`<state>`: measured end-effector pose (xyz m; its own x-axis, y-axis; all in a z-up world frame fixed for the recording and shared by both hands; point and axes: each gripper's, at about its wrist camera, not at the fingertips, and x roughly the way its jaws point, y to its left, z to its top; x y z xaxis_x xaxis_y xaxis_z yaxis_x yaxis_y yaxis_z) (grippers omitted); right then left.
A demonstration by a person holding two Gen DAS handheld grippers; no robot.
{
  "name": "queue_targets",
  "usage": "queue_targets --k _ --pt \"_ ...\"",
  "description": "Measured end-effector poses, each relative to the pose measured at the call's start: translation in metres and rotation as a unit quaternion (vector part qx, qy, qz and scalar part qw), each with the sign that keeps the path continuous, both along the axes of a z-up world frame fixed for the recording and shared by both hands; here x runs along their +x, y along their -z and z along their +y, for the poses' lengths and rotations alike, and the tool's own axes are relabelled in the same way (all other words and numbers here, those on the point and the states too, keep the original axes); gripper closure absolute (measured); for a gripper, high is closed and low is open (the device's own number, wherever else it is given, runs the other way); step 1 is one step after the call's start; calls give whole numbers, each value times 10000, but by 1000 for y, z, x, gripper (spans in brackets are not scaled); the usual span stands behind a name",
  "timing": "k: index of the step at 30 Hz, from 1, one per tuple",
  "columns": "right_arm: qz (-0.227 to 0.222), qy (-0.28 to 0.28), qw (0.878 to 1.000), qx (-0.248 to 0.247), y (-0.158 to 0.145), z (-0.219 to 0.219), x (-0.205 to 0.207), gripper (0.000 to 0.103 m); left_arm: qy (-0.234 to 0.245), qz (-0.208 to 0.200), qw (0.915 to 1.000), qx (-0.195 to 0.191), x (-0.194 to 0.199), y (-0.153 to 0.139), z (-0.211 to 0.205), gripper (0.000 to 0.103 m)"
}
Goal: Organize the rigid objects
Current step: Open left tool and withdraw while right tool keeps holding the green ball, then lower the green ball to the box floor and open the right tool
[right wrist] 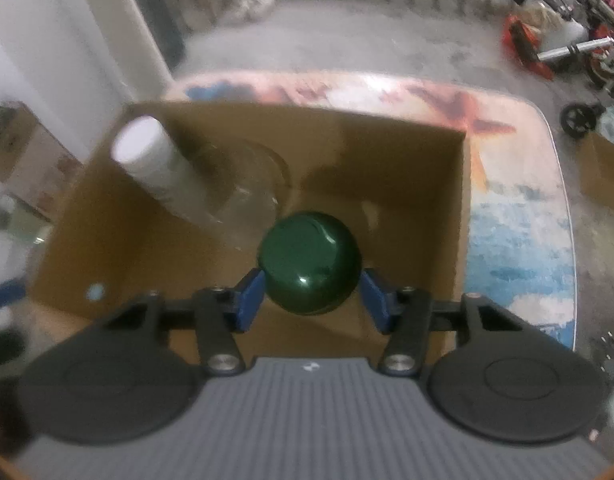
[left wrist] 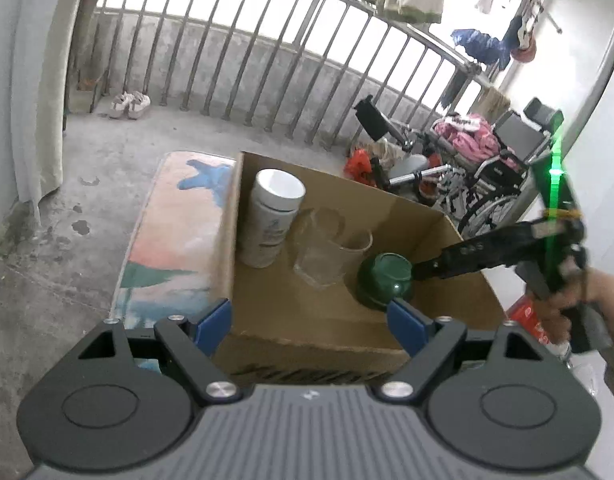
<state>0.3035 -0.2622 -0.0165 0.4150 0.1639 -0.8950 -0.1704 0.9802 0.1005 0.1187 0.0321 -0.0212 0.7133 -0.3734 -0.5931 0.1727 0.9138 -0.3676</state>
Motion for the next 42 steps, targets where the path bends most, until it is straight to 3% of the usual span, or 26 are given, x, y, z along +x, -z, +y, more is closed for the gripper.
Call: queue_targets --k 8,12,15,20,27,30,32,33,37,42 --pt "-23 481 9977 -468 21 10 22 56 70 -325 9991 -259 -21 9 25 16" --pt "-49 460 9967 -667 26 17 21 52 149 -424 9983 -374 -28 14 33 16" --pt "132 413 9980 -451 32 25 21 52 168 -450 9978 -451 -30 15 37 16" --pt "-55 362 9972 -651 34 39 20 45 139 -459 9973 -550 -35 19 46 16" --pt "-98 647 9976 -241 38 25 27 40 126 -461 9972 -583 -37 20 51 16" --pt "239 792 9963 240 51 18 32 32 109 -490 9970 -583 -40 19 54 16" --pt "595 897 9933 424 69 20 33 36 82 -501 9971 -573 -41 18 56 16" --pt "716 872 9929 375 74 23 33 39 65 -501 9971 -567 -41 17 57 16" --pt "498 923 9945 -54 64 24 31 40 8 -547 9969 -559 -42 13 57 15" --pt "157 335 9885 -1465 58 45 29 43 1 -538 9971 -542 -42 12 55 14"
